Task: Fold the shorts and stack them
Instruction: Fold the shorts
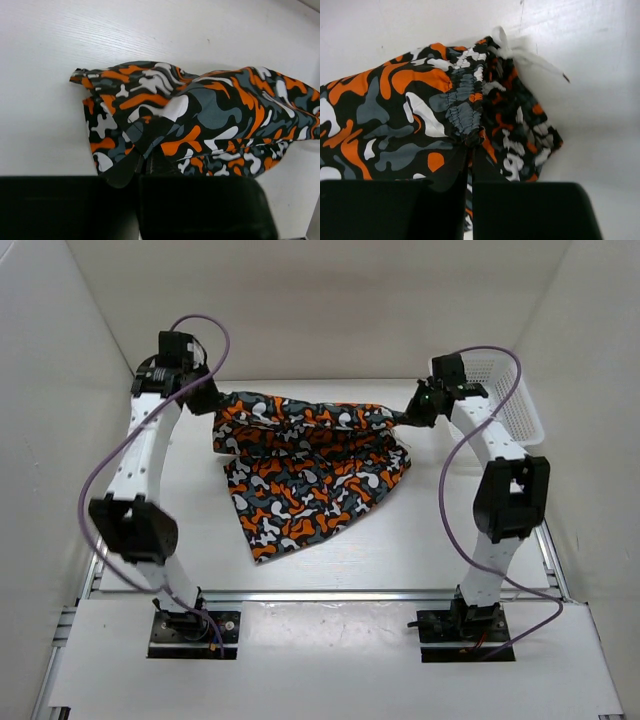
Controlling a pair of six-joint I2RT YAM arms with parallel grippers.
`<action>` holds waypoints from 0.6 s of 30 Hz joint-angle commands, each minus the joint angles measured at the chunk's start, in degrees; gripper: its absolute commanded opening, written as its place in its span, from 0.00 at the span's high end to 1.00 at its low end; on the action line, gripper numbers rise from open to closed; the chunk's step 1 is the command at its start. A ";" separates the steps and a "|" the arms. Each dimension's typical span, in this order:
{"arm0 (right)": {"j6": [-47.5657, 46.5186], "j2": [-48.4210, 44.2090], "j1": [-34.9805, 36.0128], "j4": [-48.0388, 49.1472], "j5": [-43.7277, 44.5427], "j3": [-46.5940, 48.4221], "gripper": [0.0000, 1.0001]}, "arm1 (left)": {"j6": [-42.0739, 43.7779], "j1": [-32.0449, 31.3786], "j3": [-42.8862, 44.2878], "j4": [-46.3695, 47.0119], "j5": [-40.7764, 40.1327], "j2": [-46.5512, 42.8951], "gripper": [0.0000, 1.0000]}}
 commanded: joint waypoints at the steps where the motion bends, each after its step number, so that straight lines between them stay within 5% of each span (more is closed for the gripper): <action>1: -2.24 -8.93 -1.79 0.01 2.89 -5.86 1.00 | 1.75 -0.38 -6.75 1.08 -4.65 -12.63 0.90; 8: -2.24 -22.92 -1.79 1.24 8.76 -23.62 1.00 | -1.93 -4.58 -29.96 1.61 -0.61 -32.48 0.90; 16: -3.03 -29.96 -2.84 0.10 11.95 -34.52 1.00 | -10.99 -14.26 -53.52 1.61 -0.61 -44.55 0.90; 18: -3.03 -29.44 -2.84 0.63 13.95 -35.76 0.92 | -12.22 -15.75 -56.51 1.61 0.44 -45.26 0.68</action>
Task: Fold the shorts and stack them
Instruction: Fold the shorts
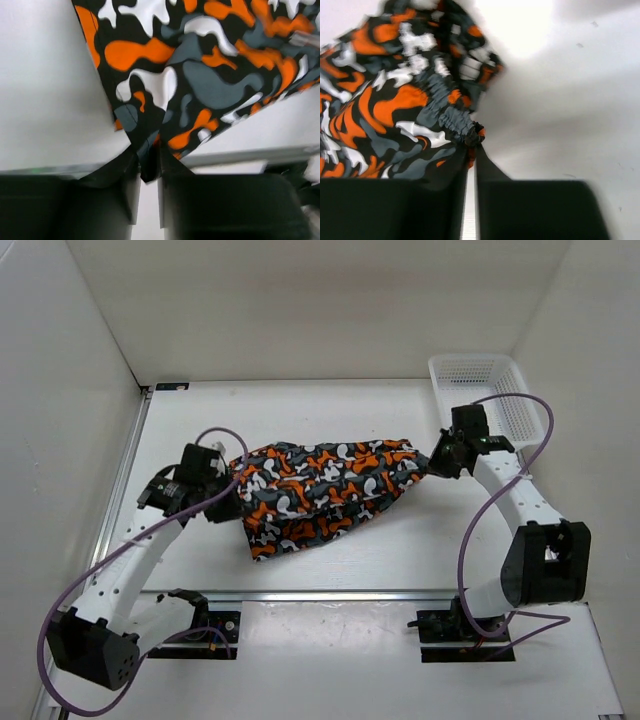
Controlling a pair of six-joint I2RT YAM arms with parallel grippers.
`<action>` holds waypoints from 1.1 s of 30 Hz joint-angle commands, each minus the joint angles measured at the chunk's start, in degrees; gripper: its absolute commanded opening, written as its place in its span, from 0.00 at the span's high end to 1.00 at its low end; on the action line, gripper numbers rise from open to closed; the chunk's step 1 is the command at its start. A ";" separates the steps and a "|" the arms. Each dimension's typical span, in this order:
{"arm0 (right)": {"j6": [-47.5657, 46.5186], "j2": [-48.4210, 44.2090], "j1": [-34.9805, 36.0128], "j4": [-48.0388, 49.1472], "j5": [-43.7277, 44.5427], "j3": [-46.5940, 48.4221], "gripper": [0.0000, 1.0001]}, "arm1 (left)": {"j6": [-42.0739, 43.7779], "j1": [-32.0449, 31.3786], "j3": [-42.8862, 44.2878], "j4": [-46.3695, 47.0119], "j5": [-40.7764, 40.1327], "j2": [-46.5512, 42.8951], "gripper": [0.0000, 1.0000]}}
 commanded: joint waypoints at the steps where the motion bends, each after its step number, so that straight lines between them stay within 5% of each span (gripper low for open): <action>1: -1.64 0.66 -0.94 0.69 6.75 -1.42 0.78 | -3.46 -1.95 -3.54 0.04 -0.24 -3.25 0.33; 3: -1.64 1.28 -0.94 0.69 6.76 -1.42 0.49 | -3.46 -3.26 -3.03 0.04 0.30 -2.73 0.04; 8: -0.58 -1.61 -0.94 0.69 6.76 -0.90 0.41 | -2.94 -3.27 5.32 -3.47 -5.49 -0.09 0.00; 10: -0.58 -2.14 -0.94 0.16 6.76 -0.11 0.45 | -2.41 -3.27 8.39 -3.48 -6.03 2.09 0.13; 12: -0.58 -2.14 -0.42 0.16 6.76 1.47 0.64 | -2.41 -3.27 9.81 -2.87 -6.55 4.12 0.34; 13: -0.58 -2.14 0.37 0.16 5.80 2.17 0.81 | -2.41 -3.27 9.81 -1.21 -6.55 5.17 0.62; 16: -2.50 2.93 3.97 0.16 3.94 5.41 0.93 | -3.20 -3.27 9.81 3.09 -5.94 10.09 0.90; 27: -4.62 23.86 6.97 0.60 -0.71 15.27 0.94 | -1.98 -1.08 13.58 8.92 -5.85 33.27 0.90; 33: -1.03 29.06 7.50 1.39 0.08 11.60 0.97 | -1.96 0.06 15.69 10.76 -7.95 44.01 0.90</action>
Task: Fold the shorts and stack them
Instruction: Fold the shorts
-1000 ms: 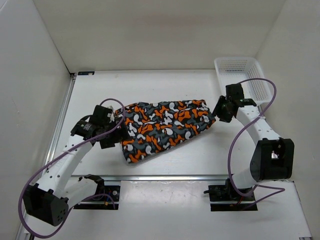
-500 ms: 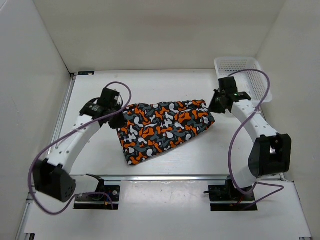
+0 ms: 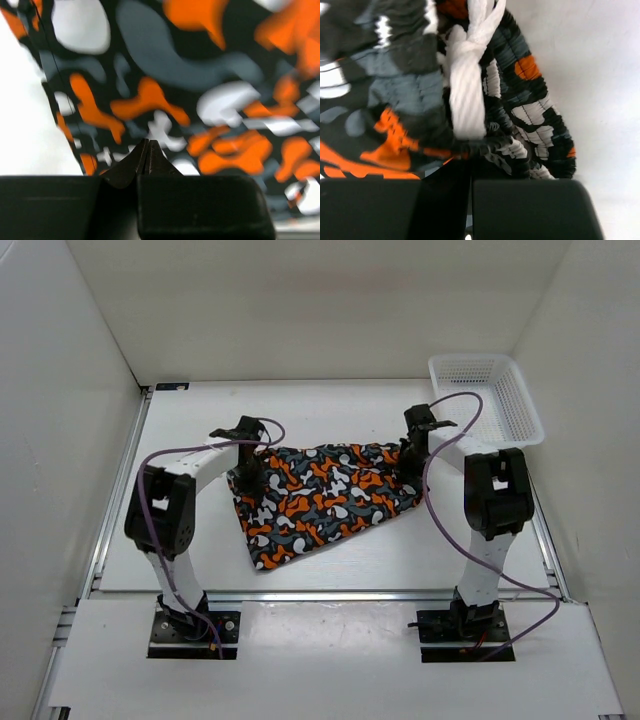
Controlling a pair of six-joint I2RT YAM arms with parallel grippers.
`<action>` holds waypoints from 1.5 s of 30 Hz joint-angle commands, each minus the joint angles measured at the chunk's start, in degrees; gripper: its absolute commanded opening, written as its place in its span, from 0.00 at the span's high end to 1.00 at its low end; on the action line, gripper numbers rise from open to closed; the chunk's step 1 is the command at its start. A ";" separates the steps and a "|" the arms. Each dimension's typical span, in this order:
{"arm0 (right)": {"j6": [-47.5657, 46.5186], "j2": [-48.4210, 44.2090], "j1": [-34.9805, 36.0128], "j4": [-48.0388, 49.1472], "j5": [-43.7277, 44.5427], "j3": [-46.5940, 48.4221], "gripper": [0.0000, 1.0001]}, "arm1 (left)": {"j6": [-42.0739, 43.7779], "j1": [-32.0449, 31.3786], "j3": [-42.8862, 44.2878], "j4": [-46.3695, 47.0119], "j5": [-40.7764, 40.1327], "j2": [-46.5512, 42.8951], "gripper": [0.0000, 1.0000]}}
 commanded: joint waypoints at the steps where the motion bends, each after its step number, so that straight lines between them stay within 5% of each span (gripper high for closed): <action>1: 2.34 -1.10 0.87 0.98 0.08 -2.40 0.97 | 0.41 0.88 2.10 1.43 -2.06 2.26 0.90; 12: 10.17 -22.53 8.87 -0.23 2.44 -18.93 0.93 | 3.40 3.34 7.55 1.43 -2.76 6.84 0.90; 15: 9.48 -27.71 10.63 -5.15 6.47 -16.74 0.72 | 4.63 3.87 8.78 0.82 -2.76 5.44 0.90; 16: 9.47 -29.13 10.63 -6.04 7.62 -16.22 0.49 | 5.15 3.87 9.48 0.82 -2.76 4.82 0.90; 18: 7.98 -33.18 10.63 -6.66 10.43 -15.51 0.25 | 5.77 3.87 10.10 0.20 -2.07 2.45 0.90; 21: 5.08 -35.74 8.62 -7.54 13.70 -15.51 0.05 | 6.30 3.87 10.10 -1.11 -2.06 -2.20 0.80; 22: 3.25 -35.74 6.87 -7.02 14.22 -16.03 0.05 | 6.30 3.87 9.23 -1.12 -1.54 -3.43 0.77; 26: -2.30 -32.94 4.74 -2.72 10.72 -18.23 0.08 | 5.69 3.87 4.23 -1.12 -1.00 -8.36 0.05; 27: -2.31 -31.97 3.96 -2.19 10.10 -18.23 0.09 | 4.90 4.39 1.69 -1.12 -1.00 -8.98 0.01; 35: -4.51 -21.07 1.23 4.58 2.46 -19.46 0.09 | -0.11 7.38 -7.21 0.20 -2.84 -10.13 0.15; 39: -4.51 -16.67 1.23 7.56 0.60 -19.46 0.20 | -1.52 11.07 -9.31 2.21 -3.46 -8.19 0.23; 45: -3.89 -13.77 1.23 10.39 -0.19 -20.52 0.53 | -0.91 12.30 -9.32 3.80 -1.01 -3.63 0.29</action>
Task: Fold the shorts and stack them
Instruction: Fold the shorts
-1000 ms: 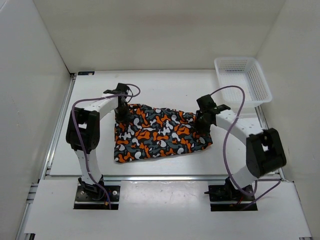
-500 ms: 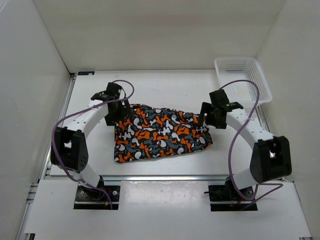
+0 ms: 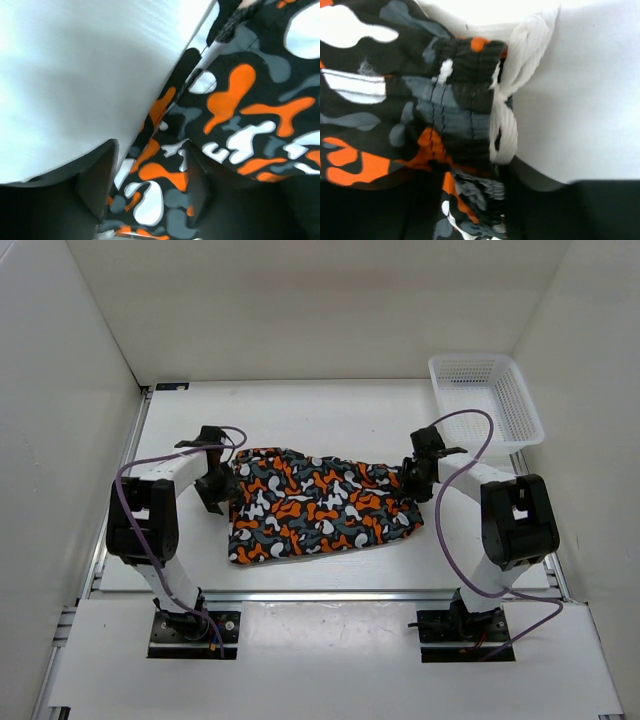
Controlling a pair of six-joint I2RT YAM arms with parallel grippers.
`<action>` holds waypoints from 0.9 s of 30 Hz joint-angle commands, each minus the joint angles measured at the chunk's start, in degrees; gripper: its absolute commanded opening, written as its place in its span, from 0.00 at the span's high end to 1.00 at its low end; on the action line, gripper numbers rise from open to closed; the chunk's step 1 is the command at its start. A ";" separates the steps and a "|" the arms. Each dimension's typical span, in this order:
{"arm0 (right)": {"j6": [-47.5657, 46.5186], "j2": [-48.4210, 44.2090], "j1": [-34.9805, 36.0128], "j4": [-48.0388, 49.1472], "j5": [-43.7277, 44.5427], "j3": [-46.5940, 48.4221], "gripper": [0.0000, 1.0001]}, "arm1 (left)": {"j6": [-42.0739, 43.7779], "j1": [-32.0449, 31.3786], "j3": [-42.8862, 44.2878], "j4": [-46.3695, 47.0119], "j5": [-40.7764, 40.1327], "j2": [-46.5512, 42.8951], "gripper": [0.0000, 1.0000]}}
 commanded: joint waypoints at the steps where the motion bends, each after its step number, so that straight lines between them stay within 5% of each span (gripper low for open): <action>1: -0.35 1.27 -0.11 3.37 -1.43 -0.85 0.61 | 0.27 -0.22 -0.08 3.06 1.86 2.36 0.38; 5: -0.35 1.27 -0.63 3.90 -1.96 -0.85 0.82 | 0.28 -1.44 0.63 3.77 2.39 4.57 0.47; 8: -0.35 -0.48 -1.16 1.27 -0.39 -0.23 0.97 | 0.28 -1.45 0.63 3.77 3.01 4.57 0.73; 9: -0.35 -1.79 -1.16 0.65 0.14 0.38 1.00 | 0.28 -2.06 0.63 3.77 4.22 4.57 0.89; 19: -2.72 -8.39 -0.64 -13.40 6.38 13.46 1.00 | -1.83 -10.76 2.83 4.38 7.66 5.71 0.89; 27: 2.88 -2.16 14.01 -30.11 12.81 35.61 1.00 | -2.36 -12.00 3.44 4.38 7.05 5.71 0.89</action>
